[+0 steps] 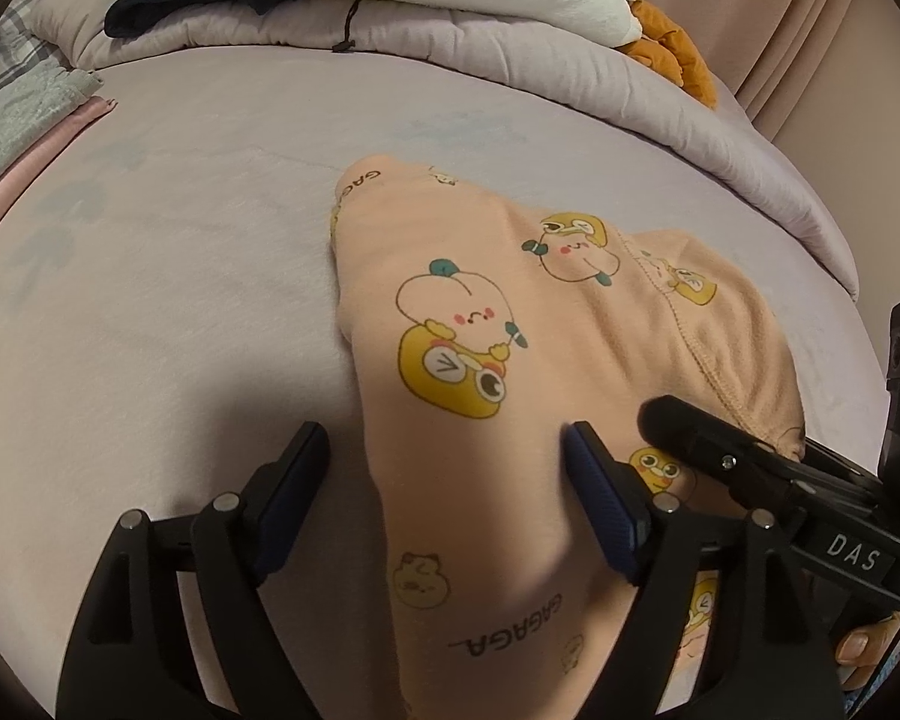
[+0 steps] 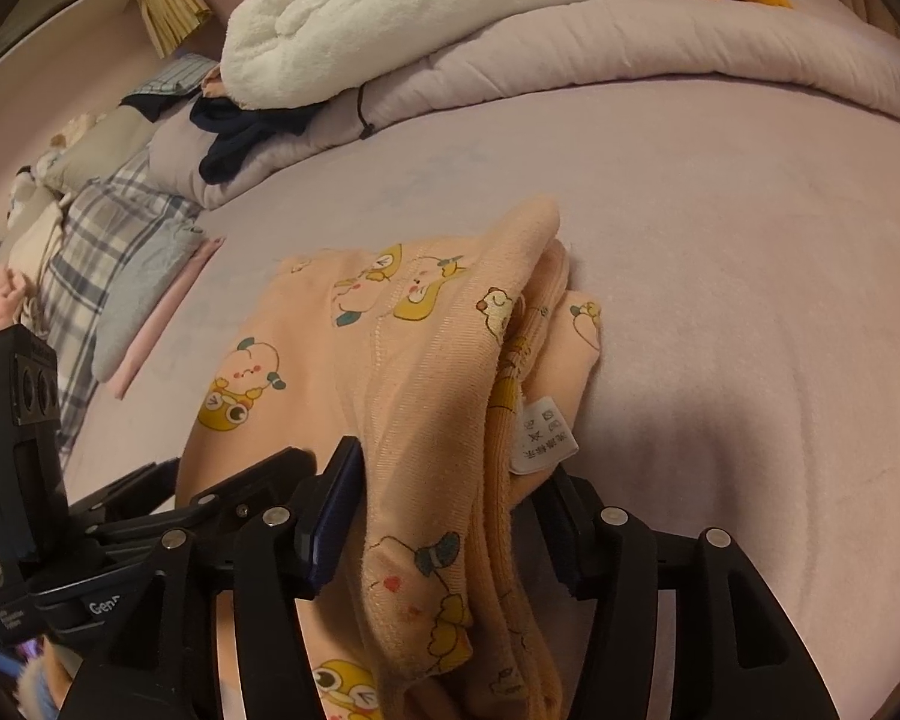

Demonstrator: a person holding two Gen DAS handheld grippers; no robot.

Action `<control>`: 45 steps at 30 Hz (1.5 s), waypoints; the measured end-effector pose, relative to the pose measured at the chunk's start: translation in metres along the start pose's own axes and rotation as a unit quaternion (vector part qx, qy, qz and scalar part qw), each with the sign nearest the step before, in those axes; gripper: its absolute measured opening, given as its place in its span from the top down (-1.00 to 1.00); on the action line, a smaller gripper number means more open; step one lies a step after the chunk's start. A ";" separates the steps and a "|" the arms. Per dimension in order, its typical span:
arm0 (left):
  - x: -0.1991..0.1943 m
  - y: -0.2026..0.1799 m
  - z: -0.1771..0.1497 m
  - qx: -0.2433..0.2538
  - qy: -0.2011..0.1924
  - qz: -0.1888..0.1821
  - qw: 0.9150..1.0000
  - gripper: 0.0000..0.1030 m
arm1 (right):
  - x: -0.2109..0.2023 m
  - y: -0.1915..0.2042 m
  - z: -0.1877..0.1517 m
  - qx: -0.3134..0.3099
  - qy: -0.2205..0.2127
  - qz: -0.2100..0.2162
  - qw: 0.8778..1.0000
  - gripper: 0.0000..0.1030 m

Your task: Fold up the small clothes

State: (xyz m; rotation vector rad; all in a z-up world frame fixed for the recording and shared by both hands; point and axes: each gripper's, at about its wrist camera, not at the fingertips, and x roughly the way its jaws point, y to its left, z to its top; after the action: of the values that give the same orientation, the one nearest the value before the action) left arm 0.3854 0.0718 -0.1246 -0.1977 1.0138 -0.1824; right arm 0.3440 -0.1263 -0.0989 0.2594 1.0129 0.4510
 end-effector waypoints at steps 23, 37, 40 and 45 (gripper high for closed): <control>-0.003 0.009 -0.006 -0.019 0.004 0.013 1.000 -0.91 | -0.001 -0.003 0.001 0.009 0.004 -0.006 1.000 -0.15; -0.006 0.011 -0.008 -0.024 0.006 0.020 1.000 -0.99 | -0.003 -0.006 -0.001 0.016 0.005 -0.010 1.000 -0.27; -0.007 0.011 -0.008 -0.025 0.006 0.021 0.999 -0.99 | -0.003 -0.006 0.000 0.016 0.005 -0.012 1.000 -0.29; -0.008 0.012 -0.009 -0.028 0.007 0.022 0.999 -0.99 | -0.004 -0.007 -0.002 0.018 0.005 -0.014 1.000 -0.30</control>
State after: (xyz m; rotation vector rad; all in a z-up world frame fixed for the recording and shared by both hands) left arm 0.3746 0.0849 -0.1259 -0.2249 1.0372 -0.1152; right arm 0.3422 -0.1340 -0.0995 0.2750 1.0338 0.4093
